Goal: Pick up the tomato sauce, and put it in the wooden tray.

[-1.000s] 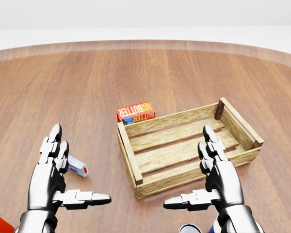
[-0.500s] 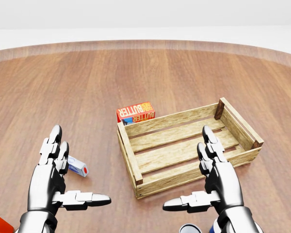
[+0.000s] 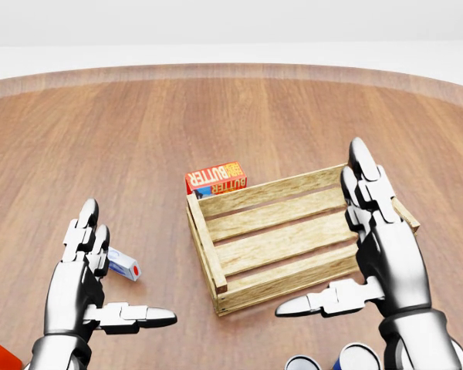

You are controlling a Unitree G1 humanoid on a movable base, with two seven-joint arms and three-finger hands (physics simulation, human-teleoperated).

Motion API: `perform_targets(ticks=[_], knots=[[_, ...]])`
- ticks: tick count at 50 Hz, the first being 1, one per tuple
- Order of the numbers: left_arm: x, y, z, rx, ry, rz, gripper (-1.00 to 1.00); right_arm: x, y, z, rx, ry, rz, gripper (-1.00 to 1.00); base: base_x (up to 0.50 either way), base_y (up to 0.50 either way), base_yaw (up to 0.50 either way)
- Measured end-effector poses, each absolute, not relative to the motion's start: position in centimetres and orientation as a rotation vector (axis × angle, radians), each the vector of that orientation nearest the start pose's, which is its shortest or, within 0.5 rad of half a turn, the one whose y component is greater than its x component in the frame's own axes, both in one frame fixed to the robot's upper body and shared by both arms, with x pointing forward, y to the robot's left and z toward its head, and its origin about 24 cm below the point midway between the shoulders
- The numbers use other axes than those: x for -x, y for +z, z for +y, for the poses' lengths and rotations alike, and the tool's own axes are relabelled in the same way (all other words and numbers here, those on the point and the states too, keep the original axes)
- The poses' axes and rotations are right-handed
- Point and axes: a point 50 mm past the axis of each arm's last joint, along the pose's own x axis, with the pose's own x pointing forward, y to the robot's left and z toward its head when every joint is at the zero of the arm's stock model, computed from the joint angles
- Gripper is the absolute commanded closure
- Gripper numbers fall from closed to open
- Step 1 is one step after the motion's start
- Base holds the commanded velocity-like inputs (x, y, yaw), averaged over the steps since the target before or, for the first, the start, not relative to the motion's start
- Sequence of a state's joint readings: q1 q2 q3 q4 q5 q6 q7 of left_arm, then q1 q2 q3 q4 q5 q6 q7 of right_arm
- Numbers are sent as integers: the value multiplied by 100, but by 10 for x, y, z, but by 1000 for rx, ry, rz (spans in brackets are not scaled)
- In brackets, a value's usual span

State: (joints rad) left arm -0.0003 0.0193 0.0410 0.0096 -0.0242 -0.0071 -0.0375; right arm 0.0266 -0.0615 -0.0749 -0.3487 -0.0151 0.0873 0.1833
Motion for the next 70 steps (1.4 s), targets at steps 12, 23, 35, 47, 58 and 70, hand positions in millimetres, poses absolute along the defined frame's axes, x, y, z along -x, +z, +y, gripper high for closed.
perform_targets(ticks=[12, 23, 35, 47, 58, 70], knots=[[-254, 40, 161, 6, 5, 4, -100, -231, 154, -163, 352, 164, -403, -100, 0, 0, 0], [-254, 40, 161, 6, 5, 5, -100, -222, 163, -159, 609, 189, -395, -100, 0, 0, 0], [-254, 40, 161, 7, 5, 6, -100, -216, 156, -158, 772, 199, -312, -100, 0, 0, 0], [-254, 40, 161, 7, 5, 7, -100, -210, 142, -155, 892, 245, -242, -100, 0, 0, 0], [-254, 40, 161, 6, 5, 7, -100, -204, 127, -150, 990, 322, -195, -100, 0, 0, 0], [-253, 40, 161, 5, 5, 6, -100, -200, 114, -149, 1042, 375, -133, -100, 0, 0, 0]])
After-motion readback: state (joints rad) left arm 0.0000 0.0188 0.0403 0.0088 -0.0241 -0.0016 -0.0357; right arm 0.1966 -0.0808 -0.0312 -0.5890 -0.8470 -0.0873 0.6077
